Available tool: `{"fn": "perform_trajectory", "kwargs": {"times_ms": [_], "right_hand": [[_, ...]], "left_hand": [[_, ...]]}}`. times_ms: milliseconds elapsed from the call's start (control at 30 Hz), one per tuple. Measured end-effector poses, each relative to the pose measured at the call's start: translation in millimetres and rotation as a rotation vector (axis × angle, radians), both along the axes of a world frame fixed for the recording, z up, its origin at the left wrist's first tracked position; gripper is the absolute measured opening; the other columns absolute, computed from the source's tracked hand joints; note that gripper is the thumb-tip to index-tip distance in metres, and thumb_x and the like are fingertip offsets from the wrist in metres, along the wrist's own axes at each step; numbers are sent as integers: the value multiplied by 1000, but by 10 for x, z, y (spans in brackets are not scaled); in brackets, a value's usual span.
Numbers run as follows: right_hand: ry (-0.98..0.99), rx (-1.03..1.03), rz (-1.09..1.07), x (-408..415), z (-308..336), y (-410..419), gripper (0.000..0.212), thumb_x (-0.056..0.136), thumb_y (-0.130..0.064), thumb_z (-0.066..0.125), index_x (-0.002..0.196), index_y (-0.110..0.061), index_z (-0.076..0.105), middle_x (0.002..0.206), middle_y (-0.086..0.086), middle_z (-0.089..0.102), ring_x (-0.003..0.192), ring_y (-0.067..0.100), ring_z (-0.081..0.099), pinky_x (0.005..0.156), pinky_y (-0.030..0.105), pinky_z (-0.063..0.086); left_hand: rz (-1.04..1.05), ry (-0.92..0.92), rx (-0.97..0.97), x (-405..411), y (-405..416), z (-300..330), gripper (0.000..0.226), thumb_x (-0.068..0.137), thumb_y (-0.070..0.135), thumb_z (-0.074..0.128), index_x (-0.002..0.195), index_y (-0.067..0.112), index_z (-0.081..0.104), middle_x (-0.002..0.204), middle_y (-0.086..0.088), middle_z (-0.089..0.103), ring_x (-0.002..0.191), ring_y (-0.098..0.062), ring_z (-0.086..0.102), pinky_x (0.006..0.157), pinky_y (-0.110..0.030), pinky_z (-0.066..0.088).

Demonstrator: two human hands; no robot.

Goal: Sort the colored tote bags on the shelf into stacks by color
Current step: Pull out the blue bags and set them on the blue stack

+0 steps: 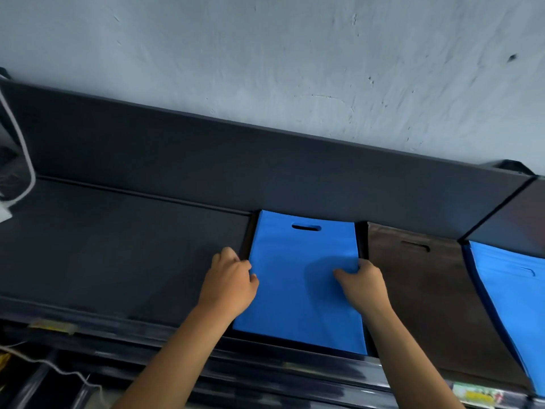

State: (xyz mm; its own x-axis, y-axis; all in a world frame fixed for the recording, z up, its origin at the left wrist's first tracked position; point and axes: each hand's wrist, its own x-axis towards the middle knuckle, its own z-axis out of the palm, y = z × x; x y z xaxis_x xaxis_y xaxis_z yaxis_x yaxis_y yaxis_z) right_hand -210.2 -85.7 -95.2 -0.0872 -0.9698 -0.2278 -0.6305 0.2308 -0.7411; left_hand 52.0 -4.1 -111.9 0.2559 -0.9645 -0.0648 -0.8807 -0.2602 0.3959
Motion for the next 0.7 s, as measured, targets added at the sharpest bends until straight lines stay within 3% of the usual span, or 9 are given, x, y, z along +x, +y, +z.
{"fn": "perform_trajectory", "kwargs": {"times_ms": [67,167,267,467,600,700], "right_hand": [[8,-3,1,-12,4,-7,25,92,-21,72,101,1,64,91,20,69,83,38,67,53,36,49],[-30,-18,-20,-34,46,-17,21,94,-19,73,102,-1,66,93,24,72,68,31,66,54,39,51],[-79,-17,-37,-17,99,8,22,96,-26,75,100,-8,65,94,11,73,80,29,72,70,47,62],[-232,26,-168,-138,205,-20,15,99,-21,70,106,-10,64,103,12,73,97,36,72,78,50,61],[-262,46,-231,-307,276,-59,12,99,-17,67,108,-14,60,104,7,71,94,32,71,86,55,61],[-299,68,-241,-407,274,-77,15,98,-15,68,111,-14,60,107,6,70,93,29,71,78,48,62]], "left_hand": [[-25,-9,-8,-7,-37,-10,30,103,33,51,111,12,71,125,5,50,107,-14,52,88,-32,52],[-22,0,-22,-8,-80,0,23,103,30,51,109,16,68,126,9,56,106,-14,56,90,-35,51],[12,26,-41,-2,-107,12,19,102,29,52,108,23,69,124,12,59,107,-14,55,92,-35,48],[33,39,45,-69,-125,79,43,103,35,51,143,20,51,140,4,52,125,-19,51,101,-40,46],[-16,-110,183,-108,-146,124,52,104,46,46,150,21,46,148,4,39,130,-21,45,102,-42,43],[-27,-128,215,-165,-153,130,55,104,51,42,154,26,45,146,5,36,131,-21,41,104,-42,39]]}}
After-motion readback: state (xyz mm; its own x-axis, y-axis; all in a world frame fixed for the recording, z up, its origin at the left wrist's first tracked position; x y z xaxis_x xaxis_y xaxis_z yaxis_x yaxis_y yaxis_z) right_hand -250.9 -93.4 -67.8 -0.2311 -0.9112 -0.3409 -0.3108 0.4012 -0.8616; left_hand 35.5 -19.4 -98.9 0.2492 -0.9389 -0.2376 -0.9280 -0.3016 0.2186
